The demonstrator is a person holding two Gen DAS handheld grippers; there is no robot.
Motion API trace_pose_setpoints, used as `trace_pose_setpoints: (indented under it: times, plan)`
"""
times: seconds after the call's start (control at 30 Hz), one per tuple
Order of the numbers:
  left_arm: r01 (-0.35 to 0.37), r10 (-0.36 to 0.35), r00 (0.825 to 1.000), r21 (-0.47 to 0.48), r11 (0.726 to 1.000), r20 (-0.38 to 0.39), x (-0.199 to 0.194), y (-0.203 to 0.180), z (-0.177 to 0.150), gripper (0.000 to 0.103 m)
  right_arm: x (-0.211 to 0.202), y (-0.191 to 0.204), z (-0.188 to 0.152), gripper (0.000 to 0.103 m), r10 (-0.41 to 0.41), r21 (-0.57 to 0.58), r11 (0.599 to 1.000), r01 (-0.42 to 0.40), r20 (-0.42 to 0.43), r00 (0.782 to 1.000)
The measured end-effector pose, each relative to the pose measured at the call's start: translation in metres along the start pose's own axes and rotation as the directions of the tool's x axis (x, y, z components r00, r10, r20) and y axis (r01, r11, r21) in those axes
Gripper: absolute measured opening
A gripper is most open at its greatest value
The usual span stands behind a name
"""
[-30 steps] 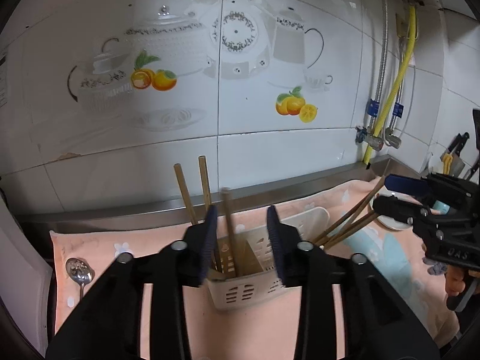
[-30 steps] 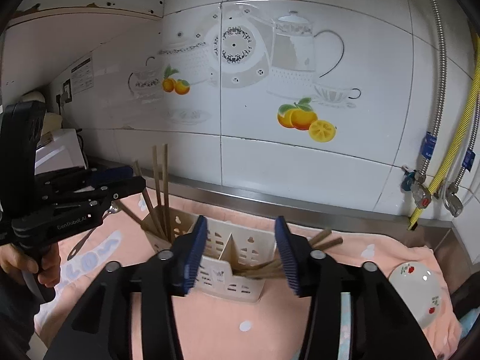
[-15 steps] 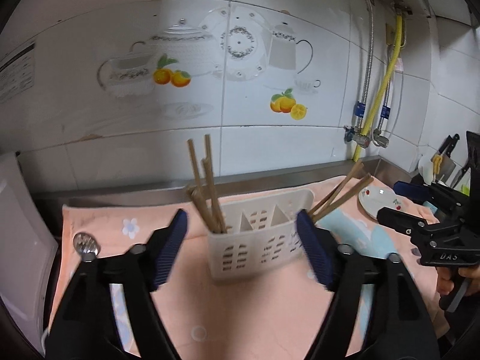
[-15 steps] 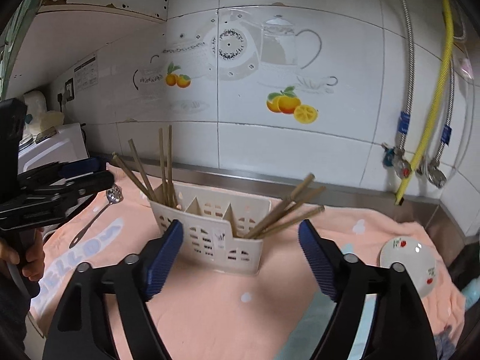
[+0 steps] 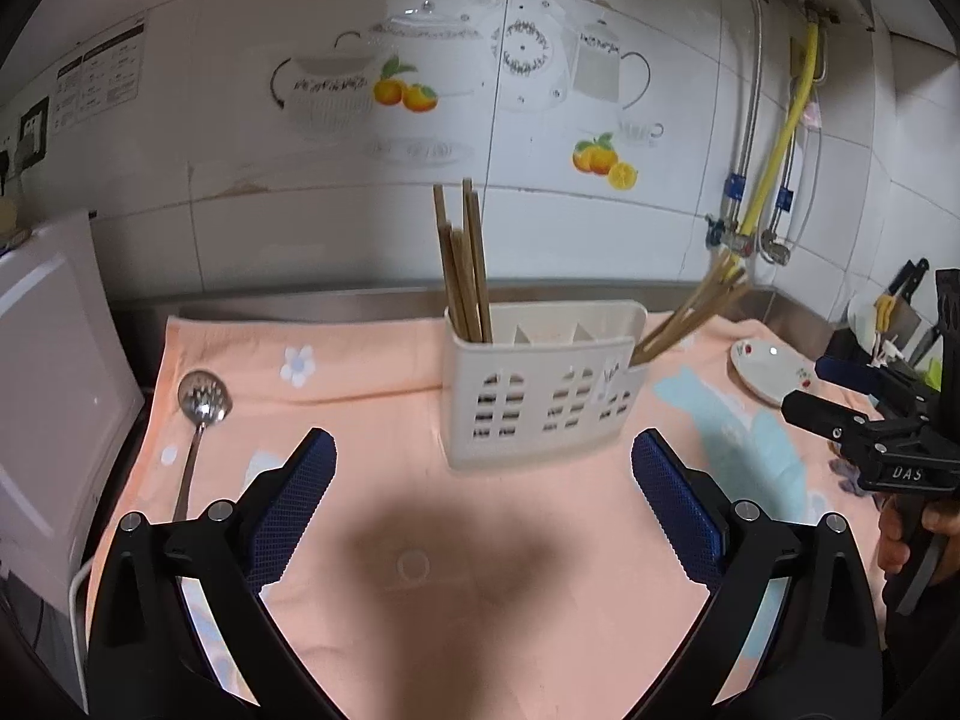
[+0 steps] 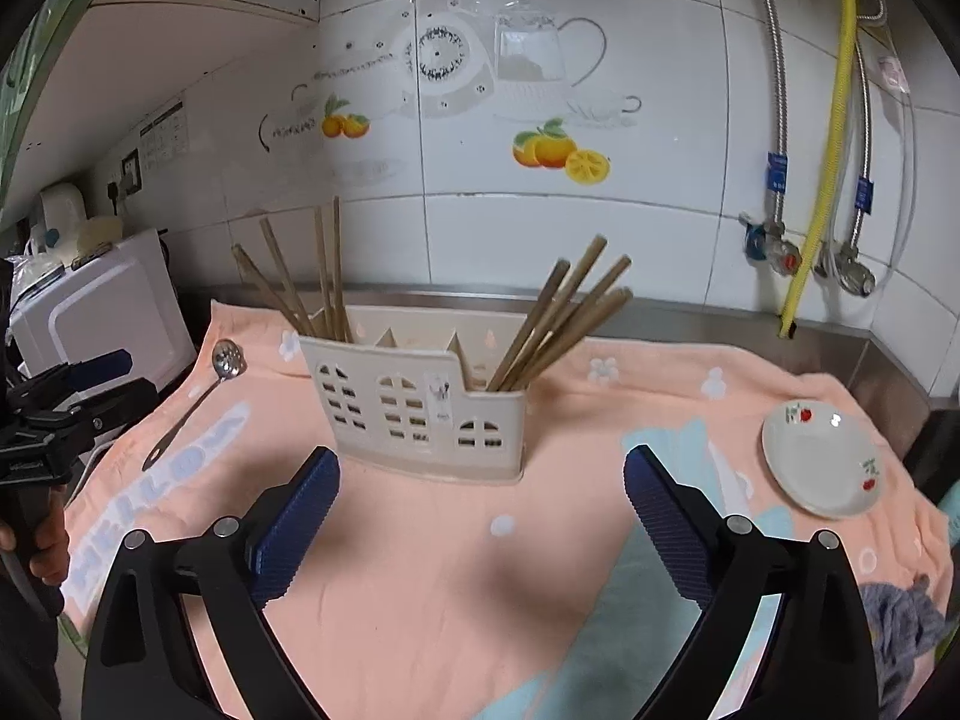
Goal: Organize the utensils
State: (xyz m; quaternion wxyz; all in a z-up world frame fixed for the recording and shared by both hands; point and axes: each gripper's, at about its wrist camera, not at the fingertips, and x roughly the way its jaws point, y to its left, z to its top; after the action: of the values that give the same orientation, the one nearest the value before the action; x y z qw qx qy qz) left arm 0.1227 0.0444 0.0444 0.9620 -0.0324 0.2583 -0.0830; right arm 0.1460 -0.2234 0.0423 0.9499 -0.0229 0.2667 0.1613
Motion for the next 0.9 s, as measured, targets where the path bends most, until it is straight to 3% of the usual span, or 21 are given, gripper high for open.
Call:
trace_pose_setpoints:
  times: [0.27,0.9]
  plan:
    - [-0.017,0.017,1.0,0.0,1.0,-0.011,-0.007,-0.008,-0.019,0.098,-0.009,0.008,-0.018,0.095,-0.047,-0.028,0.998,0.047,0.002,0.999]
    - [-0.059,0.059,0.997,-0.011,0.998,-0.043,-0.011,-0.011,-0.04,0.098,-0.014,0.009,-0.037,0.096,-0.031,-0.004,1.0,0.031,-0.02,0.999]
